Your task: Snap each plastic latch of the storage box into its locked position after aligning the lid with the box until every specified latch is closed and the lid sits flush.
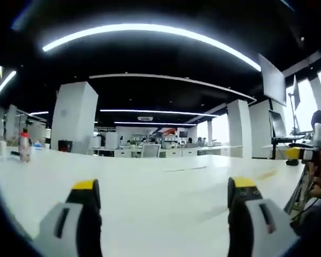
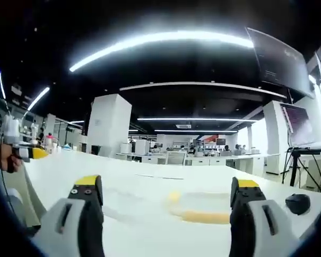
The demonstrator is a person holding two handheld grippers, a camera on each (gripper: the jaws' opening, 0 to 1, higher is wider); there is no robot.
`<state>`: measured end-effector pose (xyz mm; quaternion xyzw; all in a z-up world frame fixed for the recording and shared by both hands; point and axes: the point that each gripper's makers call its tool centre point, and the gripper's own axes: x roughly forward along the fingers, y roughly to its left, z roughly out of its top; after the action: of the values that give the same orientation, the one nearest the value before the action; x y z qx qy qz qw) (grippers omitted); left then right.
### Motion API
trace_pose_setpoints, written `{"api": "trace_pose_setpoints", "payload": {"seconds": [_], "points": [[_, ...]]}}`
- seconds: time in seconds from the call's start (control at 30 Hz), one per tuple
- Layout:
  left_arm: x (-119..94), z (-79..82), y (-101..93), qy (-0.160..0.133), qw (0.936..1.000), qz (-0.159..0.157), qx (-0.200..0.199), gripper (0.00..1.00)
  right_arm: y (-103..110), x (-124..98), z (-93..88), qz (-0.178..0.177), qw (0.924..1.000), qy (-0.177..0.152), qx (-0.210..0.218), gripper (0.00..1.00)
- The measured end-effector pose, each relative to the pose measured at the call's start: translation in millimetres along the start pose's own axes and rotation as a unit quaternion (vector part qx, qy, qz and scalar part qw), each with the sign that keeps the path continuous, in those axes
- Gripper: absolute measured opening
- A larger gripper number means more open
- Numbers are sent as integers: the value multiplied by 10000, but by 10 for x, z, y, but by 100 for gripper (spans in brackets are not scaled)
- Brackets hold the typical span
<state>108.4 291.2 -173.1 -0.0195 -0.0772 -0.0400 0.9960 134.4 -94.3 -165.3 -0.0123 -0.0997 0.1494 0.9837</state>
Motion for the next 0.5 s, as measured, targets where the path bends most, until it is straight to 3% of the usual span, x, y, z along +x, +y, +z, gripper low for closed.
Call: {"api": "trace_pose_setpoints", "payload": {"seconds": [0.23, 0.5], "points": [[36, -14, -132, 116, 9997, -181, -90, 99, -87, -6, 42, -66, 9999, -90, 46, 100], [-40, 52, -79, -47, 9998, -79, 167, 99, -70, -38, 7, -15, 9999, -116, -43, 100]]}}
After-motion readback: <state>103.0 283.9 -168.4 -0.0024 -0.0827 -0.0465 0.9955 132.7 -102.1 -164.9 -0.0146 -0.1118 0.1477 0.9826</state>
